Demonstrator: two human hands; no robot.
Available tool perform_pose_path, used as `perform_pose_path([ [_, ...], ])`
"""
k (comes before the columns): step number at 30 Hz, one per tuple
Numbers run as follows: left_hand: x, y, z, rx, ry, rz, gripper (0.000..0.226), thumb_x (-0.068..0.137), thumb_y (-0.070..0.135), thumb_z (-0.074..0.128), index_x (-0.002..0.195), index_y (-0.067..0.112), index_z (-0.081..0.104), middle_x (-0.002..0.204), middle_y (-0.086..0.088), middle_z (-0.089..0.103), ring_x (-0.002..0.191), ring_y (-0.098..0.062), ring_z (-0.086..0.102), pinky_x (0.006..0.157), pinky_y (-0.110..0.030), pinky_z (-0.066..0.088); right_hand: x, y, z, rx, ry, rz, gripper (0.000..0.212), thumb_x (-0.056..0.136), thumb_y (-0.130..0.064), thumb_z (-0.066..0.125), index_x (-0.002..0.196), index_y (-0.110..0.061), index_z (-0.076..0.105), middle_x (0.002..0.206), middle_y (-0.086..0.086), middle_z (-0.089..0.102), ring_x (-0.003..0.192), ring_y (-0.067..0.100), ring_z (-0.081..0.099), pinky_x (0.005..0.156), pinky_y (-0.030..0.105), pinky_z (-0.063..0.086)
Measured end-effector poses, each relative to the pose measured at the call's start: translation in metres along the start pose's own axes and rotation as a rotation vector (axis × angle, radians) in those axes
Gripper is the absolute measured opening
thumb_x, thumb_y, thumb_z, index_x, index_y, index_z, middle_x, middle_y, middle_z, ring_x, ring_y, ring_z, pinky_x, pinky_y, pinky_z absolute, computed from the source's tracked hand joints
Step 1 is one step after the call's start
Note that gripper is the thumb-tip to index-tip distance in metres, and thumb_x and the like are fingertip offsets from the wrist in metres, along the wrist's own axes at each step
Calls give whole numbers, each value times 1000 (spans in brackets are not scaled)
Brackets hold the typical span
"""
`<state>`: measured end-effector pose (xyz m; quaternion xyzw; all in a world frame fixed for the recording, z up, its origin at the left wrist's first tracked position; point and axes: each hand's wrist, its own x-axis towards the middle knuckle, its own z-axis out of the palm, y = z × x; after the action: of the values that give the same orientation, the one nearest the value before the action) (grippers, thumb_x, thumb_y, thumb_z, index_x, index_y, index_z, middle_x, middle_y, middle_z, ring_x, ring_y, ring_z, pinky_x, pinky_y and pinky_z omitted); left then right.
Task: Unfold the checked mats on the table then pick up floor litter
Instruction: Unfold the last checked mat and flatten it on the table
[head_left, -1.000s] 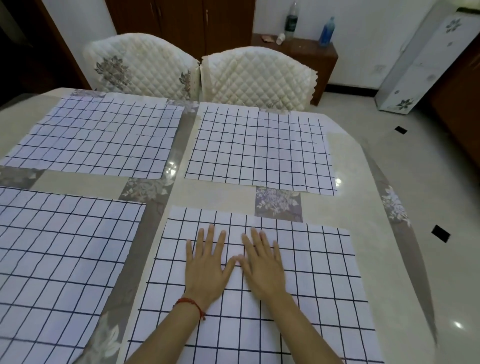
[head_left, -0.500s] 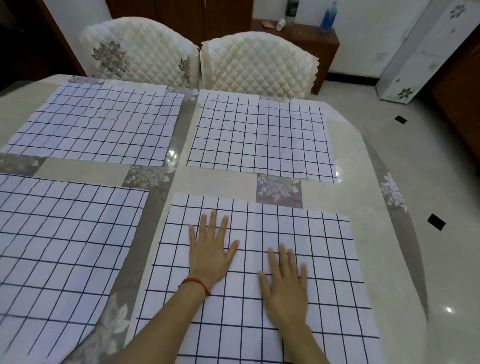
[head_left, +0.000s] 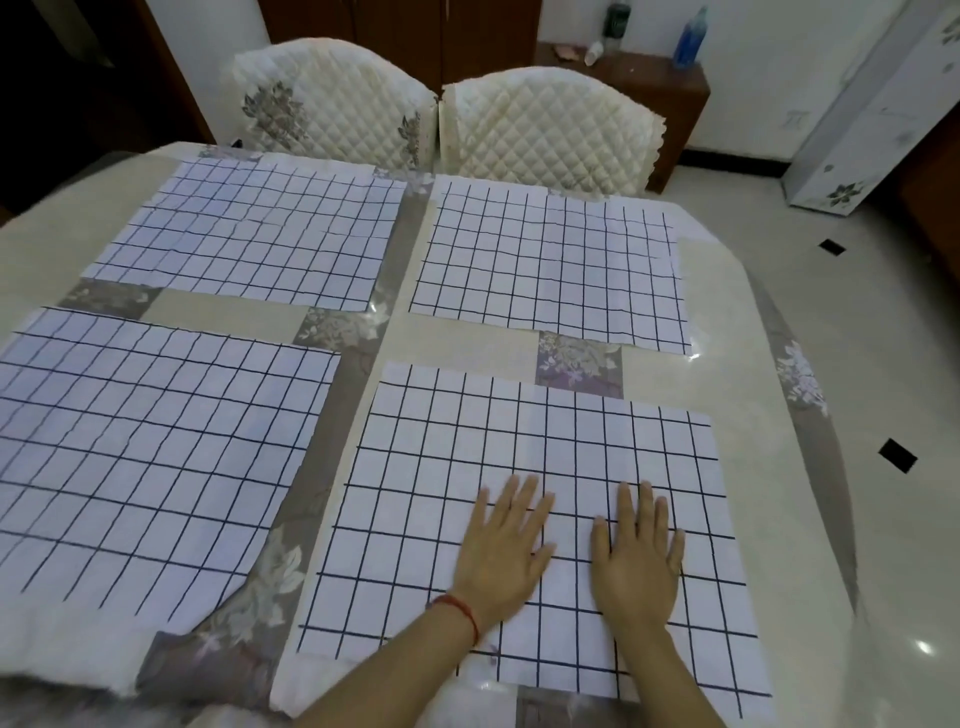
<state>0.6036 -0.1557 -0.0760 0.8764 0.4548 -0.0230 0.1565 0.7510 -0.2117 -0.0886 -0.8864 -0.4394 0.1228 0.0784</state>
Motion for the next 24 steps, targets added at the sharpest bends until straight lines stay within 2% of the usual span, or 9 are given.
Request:
perform_pose_path([
  [2, -10, -25, 4, 15, 40, -80, 60, 90, 53, 22, 143, 26, 29, 151, 0, 31, 138, -23, 31, 113, -45, 5, -1, -1, 0, 7, -1, -14, 60, 87, -50, 7, 141, -31, -9, 158, -5, -6, 146, 14, -8, 117, 39, -9],
  [4, -13, -58, 7, 20, 95, -189, 66, 87, 61, 6, 145, 30, -1, 155, 4, -1, 145, -22, 4, 117, -45, -11, 0, 0, 0, 23, -1, -19, 61, 87, -50, 8, 143, -30, -6, 158, -4, -5, 146, 15, -7, 117, 40, -9],
  [6, -21, -86, 6, -24, 150, -342, 71, 79, 67, -12, 140, 31, -15, 151, 7, -18, 143, -18, -16, 115, -43, -14, 0, 1, -1, 33, 6, -31, 62, 89, -49, 9, 146, -28, 0, 158, -3, -3, 146, 16, -6, 117, 40, -9],
  [9, -28, -90, -3, -8, 193, -468, 80, 76, 65, -23, 143, 24, -6, 150, -1, -14, 139, -21, -18, 113, -48, -10, 1, 0, -2, 30, -20, -31, 57, 96, -45, 16, 147, -26, 0, 159, -1, -5, 146, 17, -8, 117, 41, -10],
  [12, -22, -52, -4, -33, 187, -287, 66, 87, 57, -8, 143, 23, 1, 153, -2, -2, 141, -24, -7, 114, -50, -5, 1, 2, -4, 37, -61, -46, 57, 98, -41, 21, 147, -24, -3, 158, 2, -10, 145, 19, -13, 116, 42, -13],
  [14, -21, -29, 9, -26, 124, -184, 63, 84, 60, -9, 140, 30, -10, 152, 4, -11, 142, -22, -14, 113, -46, -15, -3, 1, -6, 53, -63, -81, 58, 98, -42, 20, 147, -24, -3, 157, 4, -13, 144, 19, -17, 115, 42, -15],
  [16, -26, -22, 21, 13, 68, -198, 64, 82, 61, -10, 139, 33, -17, 152, 5, -16, 143, -23, -15, 113, -44, -22, -16, -4, -4, 48, -65, -215, 58, 98, -44, 19, 145, -25, -9, 154, 1, -19, 141, 17, -23, 114, 39, -18],
  [20, -33, -20, 19, -8, 114, -206, 65, 87, 59, -3, 144, 28, 4, 153, 3, 3, 142, -29, 1, 111, -38, -17, -45, 9, 6, 2, -152, -504, 58, 97, -47, 24, 143, -31, -8, 154, -5, -14, 143, 17, -19, 114, 35, -20],
  [24, -33, -19, 18, -15, 122, -188, 62, 91, 56, 7, 145, 27, 7, 154, 2, 7, 142, -30, 4, 112, -40, -12, -53, 60, -1, -73, -62, -218, 59, 90, -59, 5, 141, -38, -17, 153, -10, -22, 141, 11, -25, 114, 34, -20],
])
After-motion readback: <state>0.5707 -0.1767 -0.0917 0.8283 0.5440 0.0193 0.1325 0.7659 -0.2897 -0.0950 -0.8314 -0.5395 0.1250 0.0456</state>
